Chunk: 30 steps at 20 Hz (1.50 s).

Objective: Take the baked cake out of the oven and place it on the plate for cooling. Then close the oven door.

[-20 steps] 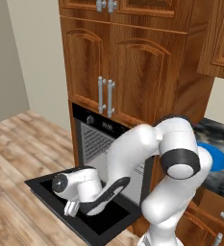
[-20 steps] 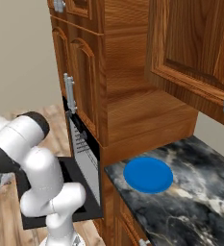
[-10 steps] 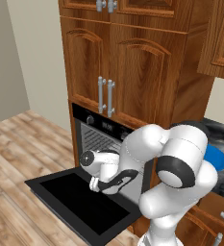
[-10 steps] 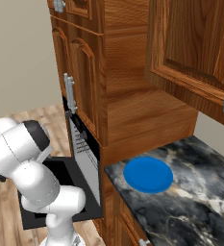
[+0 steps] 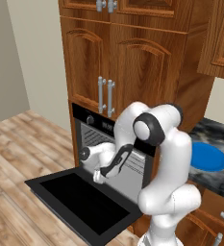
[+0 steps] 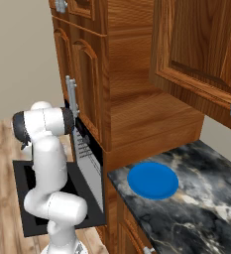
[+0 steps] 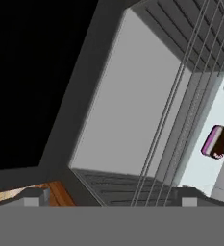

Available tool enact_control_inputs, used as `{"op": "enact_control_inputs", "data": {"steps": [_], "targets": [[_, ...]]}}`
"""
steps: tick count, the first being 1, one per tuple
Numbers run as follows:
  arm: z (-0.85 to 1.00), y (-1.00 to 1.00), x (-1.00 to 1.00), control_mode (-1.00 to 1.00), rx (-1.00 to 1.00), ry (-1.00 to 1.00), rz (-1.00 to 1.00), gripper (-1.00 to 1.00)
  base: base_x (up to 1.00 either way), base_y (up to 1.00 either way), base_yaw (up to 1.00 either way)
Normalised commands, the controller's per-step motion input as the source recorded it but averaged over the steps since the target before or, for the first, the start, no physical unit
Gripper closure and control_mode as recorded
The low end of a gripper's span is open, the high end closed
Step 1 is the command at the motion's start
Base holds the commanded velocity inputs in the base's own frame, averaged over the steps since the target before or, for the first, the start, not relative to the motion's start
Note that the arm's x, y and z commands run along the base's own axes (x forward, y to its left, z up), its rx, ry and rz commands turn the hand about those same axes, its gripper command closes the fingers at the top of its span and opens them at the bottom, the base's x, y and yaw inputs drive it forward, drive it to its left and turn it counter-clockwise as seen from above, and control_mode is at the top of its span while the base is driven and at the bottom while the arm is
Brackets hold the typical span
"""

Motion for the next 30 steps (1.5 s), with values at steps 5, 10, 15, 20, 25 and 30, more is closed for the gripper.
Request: {"op": "enact_control_inputs", "data": {"steps": [5, 10, 15, 20, 25, 30], "targets": [[-0.48, 0.01, 0.81, -1.00, -0.27, 0.00, -0.16, -1.00, 0.00, 0.00, 0.00], [-0.61, 0.00, 0.92, -1.00, -0.31, -0.01, -0.16, -1.00, 0.00, 0.00, 0.00], [-0.27, -0.02, 0.73, -1.00, -0.19, -0.01, -0.12, -1.00, 0.00, 0.00, 0.00], [0.00, -0.21, 0.63, -1.00, -0.05, -0.02, -0.08, -1.00, 0.00, 0.00, 0.00], [0.00, -0.56, 0.47, -1.00, 0.00, 0.00, 0.00, -1.00, 0.00, 0.00, 0.00], [-0.30, -0.52, 0.54, -1.00, -0.04, 0.00, 0.00, -1.00, 0.00, 0.00, 0.00]]}}
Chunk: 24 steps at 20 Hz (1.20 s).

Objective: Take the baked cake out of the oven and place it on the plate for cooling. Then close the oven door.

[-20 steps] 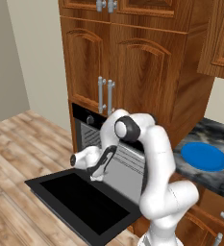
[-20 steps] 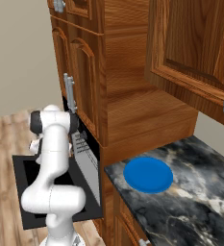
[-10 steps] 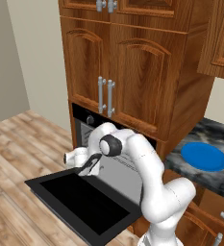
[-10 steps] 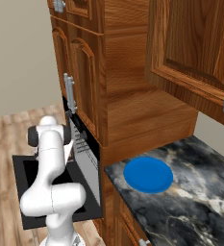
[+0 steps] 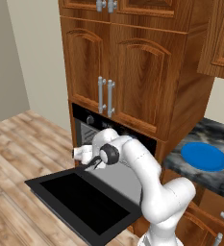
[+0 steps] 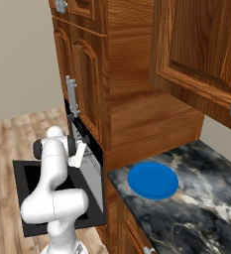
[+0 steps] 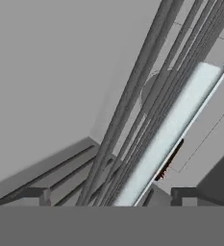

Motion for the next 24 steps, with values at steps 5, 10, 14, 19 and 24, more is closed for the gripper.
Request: {"op": "enact_control_inputs", "data": {"steps": [5, 10, 14, 19, 24], "targets": [[-0.54, -0.22, 0.38, -1.00, -0.09, 0.00, 0.00, -1.00, 0.00, 0.00, 0.00], [-0.58, -0.08, 0.27, -1.00, -0.08, 0.00, 0.00, -1.00, 0.00, 0.00, 0.00], [-0.28, -0.10, 0.34, -1.00, 0.00, 0.00, 0.00, -1.00, 0.00, 0.00, 0.00], [-0.48, -0.25, 0.15, -1.00, 0.00, 0.00, 0.00, -1.00, 0.00, 0.00, 0.00], [-0.18, -0.38, 0.22, -1.00, 0.03, 0.00, 0.00, 1.00, 0.00, 0.00, 0.00]]}}
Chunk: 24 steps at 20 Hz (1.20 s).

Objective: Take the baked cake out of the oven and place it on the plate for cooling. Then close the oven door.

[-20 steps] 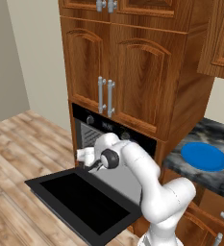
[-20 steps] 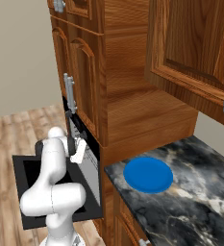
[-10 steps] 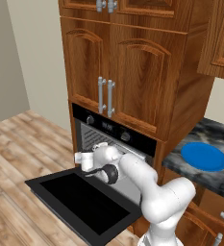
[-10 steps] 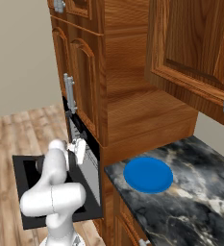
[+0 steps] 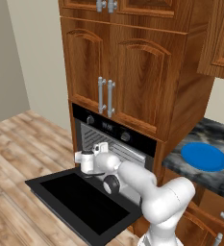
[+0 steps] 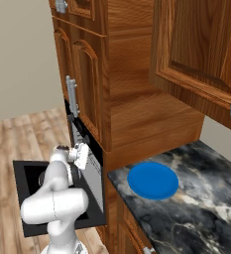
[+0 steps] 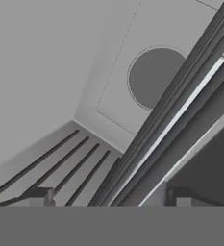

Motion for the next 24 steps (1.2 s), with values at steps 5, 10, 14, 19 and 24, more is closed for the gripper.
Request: {"op": "enact_control_inputs", "data": {"steps": [5, 10, 14, 19, 24], "targets": [[-0.33, -0.34, 0.08, -1.00, 0.07, 0.09, 0.01, 1.00, 0.00, 0.00, 0.00], [-0.45, -0.15, -0.09, -1.00, 0.16, 0.29, 0.08, 1.00, 0.00, 0.00, 0.00], [-0.28, 0.04, -0.73, -1.00, 0.17, 0.27, 0.14, 1.00, 0.00, 0.00, 0.00], [-0.31, 0.58, -1.00, -1.00, 0.10, 0.21, 0.24, 1.00, 0.00, 0.00, 0.00], [-0.03, 0.66, -1.00, -1.00, 0.13, 0.30, 0.26, 1.00, 0.00, 0.00, 0.00]]}}
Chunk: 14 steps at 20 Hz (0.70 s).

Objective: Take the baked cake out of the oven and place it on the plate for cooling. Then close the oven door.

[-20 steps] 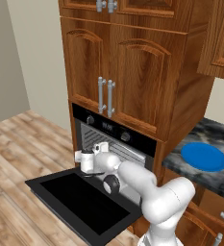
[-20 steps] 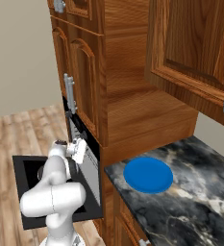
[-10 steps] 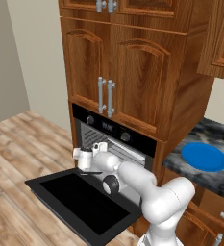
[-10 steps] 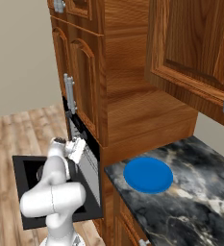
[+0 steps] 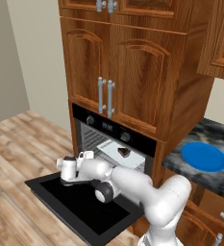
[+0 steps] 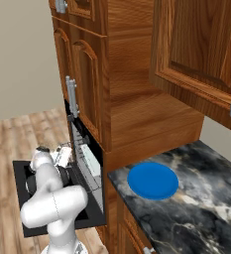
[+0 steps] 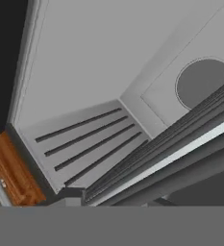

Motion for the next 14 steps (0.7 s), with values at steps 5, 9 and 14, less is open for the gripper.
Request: {"op": "enact_control_inputs", "data": {"steps": [5, 9, 14], "targets": [[0.00, 0.47, -1.00, -1.00, 0.17, 0.43, 0.33, 1.00, 0.00, 0.00, 0.00], [0.00, 0.28, -1.00, -1.00, 0.22, 0.52, 0.37, 1.00, 0.00, 0.00, 0.00], [0.08, 0.20, -1.00, -1.00, 0.26, 0.52, 0.37, -1.00, 0.00, 0.00, 0.00]]}}
